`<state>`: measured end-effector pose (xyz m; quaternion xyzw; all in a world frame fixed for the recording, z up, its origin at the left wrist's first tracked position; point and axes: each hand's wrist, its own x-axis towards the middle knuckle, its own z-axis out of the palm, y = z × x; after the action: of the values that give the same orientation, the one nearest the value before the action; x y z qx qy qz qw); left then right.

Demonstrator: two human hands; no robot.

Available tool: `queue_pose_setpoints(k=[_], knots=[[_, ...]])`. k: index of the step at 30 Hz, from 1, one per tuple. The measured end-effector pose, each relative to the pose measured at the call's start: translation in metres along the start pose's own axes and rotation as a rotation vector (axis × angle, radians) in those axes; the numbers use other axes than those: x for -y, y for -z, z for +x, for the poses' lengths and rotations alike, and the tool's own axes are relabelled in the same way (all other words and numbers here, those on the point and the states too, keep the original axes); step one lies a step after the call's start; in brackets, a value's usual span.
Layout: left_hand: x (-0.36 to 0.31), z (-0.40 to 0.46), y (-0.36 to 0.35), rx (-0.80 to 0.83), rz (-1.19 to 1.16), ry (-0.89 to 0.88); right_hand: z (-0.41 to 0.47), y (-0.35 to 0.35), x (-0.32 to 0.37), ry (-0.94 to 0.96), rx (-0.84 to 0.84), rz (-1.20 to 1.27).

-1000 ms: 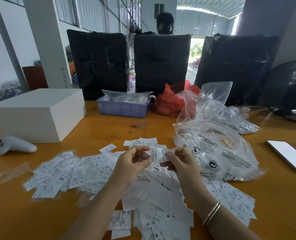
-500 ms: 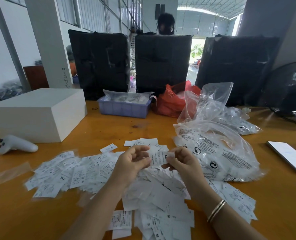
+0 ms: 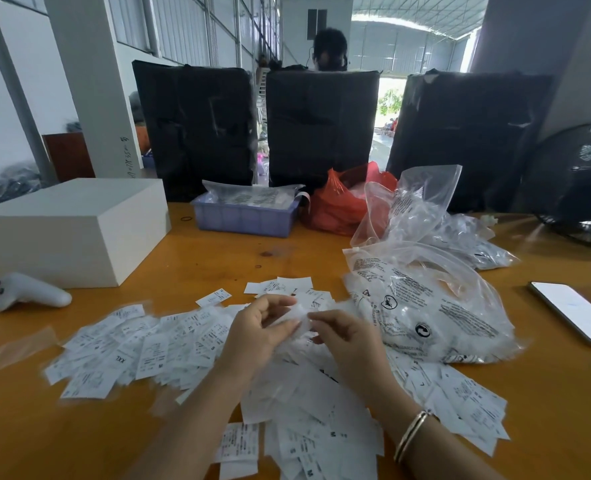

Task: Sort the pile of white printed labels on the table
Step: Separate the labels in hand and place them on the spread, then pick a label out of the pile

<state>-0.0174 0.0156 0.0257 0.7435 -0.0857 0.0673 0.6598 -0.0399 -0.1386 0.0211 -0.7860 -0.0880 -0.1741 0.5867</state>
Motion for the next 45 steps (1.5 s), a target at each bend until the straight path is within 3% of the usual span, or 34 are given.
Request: queue_pose_setpoints(k=[7,9,13,17,20,23,25,35,41,45], knots=[[-0.003,0.002,0.009,-0.035,0.110,-0.044,0.001,0.001,0.004,0.071,0.086,-0.144],[-0.004,0.004,0.015,-0.125,0.181,-0.065,0.009,0.010,0.009,0.061,0.001,-0.154],[0.001,0.008,0.027,-0.348,0.482,-0.111,0.047,0.047,0.017,0.096,-0.326,-0.179],[0.006,0.011,0.034,-0.363,0.791,-0.067,0.088,0.090,0.000,-0.032,-0.389,-0.522],[0.007,0.011,0.033,-0.391,1.028,-0.093,0.100,0.110,-0.023,-0.186,-0.140,-0.947],[0.005,0.008,0.027,-0.367,1.031,-0.150,0.101,0.111,-0.040,-0.256,0.121,-1.168],[0.006,0.007,0.022,-0.320,1.018,-0.184,0.100,0.108,-0.044,-0.268,0.164,-1.162],[0.006,0.003,0.019,-0.259,0.964,-0.257,0.097,0.100,-0.045,-0.307,-0.154,-0.820],[0.007,0.004,0.019,-0.263,0.955,-0.273,0.096,0.107,-0.040,-0.287,-0.135,-0.888],[0.006,0.004,0.018,-0.261,0.944,-0.278,0.092,0.109,-0.031,-0.235,-0.116,-1.108]])
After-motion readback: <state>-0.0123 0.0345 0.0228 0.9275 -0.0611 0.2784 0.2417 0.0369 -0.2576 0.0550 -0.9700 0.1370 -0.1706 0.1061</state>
